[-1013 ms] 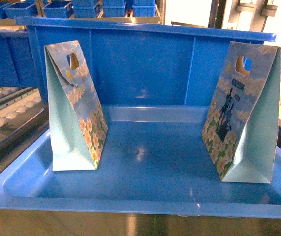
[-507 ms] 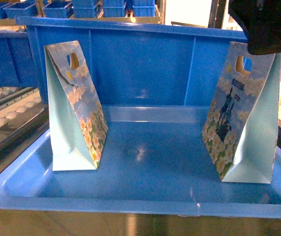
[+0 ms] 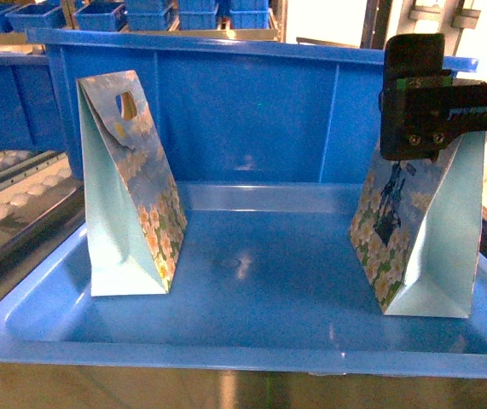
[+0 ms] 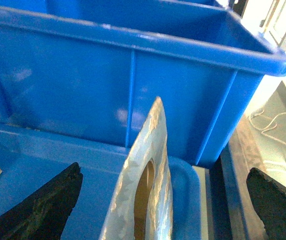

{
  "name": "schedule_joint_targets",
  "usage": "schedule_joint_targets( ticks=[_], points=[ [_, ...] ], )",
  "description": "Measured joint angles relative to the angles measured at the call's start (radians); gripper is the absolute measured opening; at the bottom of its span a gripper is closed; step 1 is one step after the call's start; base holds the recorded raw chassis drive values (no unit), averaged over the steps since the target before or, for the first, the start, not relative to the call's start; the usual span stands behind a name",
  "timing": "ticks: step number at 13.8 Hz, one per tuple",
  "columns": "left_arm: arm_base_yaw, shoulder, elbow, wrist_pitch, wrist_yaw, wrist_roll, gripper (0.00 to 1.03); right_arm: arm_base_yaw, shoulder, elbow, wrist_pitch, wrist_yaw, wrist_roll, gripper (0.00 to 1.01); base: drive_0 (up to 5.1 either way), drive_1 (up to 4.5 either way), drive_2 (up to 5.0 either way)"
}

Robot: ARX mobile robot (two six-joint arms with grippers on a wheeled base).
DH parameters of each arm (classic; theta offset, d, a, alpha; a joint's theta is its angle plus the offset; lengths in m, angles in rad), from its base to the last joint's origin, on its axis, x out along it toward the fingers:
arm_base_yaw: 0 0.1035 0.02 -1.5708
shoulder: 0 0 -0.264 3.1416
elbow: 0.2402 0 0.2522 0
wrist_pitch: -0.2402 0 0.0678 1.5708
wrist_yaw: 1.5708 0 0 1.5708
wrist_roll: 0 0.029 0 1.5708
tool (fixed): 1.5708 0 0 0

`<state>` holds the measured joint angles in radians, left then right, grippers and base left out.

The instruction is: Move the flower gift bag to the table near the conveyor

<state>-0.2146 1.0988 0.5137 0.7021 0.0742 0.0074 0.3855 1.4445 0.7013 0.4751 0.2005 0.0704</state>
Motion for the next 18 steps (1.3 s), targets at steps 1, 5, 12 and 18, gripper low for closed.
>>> schedule_joint_targets(
  ticks=[1,5,12,18],
  points=[
    [0.0,0.0,0.0,-0.001,0.0,0.0,0.98,-0.006,0.025,0.002,-0.01,-0.003,0.014,0.98,0.0,0.0,0.0],
    [0.0,0.0,0.0,0.0,0.0,0.0,0.98,-0.006,0.053,0.002,-0.023,-0.023,0.04,0.98,0.0,0.0,0.0],
    [0.0,0.0,0.0,0.0,0.0,0.0,0.98,0.015,0.039,-0.028,-0.018,-0.027,0.061,0.16,0.0,0.0,0.0],
    [0.0,0.0,0.0,0.0,0.0,0.0,0.98,0.035,-0.108,-0.093,-0.006,-0.035,0.064,0.02,0.0,0.0,0.0]
  ],
)
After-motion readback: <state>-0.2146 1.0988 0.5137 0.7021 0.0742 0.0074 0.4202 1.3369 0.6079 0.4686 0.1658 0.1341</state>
